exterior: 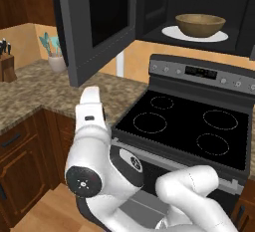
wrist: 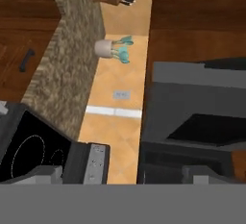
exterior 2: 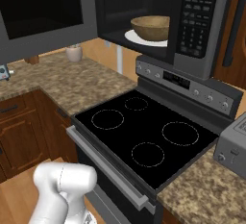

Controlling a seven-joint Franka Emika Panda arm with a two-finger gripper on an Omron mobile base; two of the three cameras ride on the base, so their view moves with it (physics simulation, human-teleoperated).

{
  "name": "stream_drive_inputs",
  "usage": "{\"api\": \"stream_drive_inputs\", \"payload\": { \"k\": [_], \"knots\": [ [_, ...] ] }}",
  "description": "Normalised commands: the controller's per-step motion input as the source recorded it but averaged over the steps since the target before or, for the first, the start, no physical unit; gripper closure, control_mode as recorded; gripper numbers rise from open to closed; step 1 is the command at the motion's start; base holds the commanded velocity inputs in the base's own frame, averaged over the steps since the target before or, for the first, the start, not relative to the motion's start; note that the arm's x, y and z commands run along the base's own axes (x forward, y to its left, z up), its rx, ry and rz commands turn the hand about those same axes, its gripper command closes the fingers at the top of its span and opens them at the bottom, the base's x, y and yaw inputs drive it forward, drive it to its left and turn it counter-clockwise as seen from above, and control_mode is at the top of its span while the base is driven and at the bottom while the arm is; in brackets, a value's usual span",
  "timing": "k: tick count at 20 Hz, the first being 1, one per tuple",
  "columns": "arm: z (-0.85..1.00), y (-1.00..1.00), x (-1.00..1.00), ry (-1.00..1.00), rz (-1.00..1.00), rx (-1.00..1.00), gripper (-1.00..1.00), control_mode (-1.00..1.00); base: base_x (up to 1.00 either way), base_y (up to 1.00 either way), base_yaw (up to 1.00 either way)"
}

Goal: Pick the lime from the sink and place it in the bowl. Then pick the bowl and place it in the microwave. Then close the microwave door and press the start button.

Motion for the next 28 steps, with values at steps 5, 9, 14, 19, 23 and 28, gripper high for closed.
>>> {"api": "stream_drive_inputs", "payload": {
  "k": [5,9,14,19,23,28],
  "knots": [
    [-0.33,0.77,0.58,-0.09,-0.14,-0.03,-1.00,-1.00,0.00,0.00,0.00],
    [-0.09,0.78,0.49,-0.08,-0.08,0.00,-1.00,-1.00,0.00,0.00,0.00],
    [0.00,0.63,0.77,0.00,-0.01,0.04,-1.00,-1.00,0.00,0.00,0.00],
    [-0.06,0.23,0.95,0.00,0.00,0.00,-1.00,-1.00,0.00,0.00,0.00],
    [-0.17,0.04,1.00,0.00,-0.02,0.00,-1.00,-1.00,0.00,0.00,0.00],
    [-0.02,-0.11,0.44,-0.02,-0.08,0.00,-1.00,-1.00,0.00,0.00,0.00]
  ]
}}
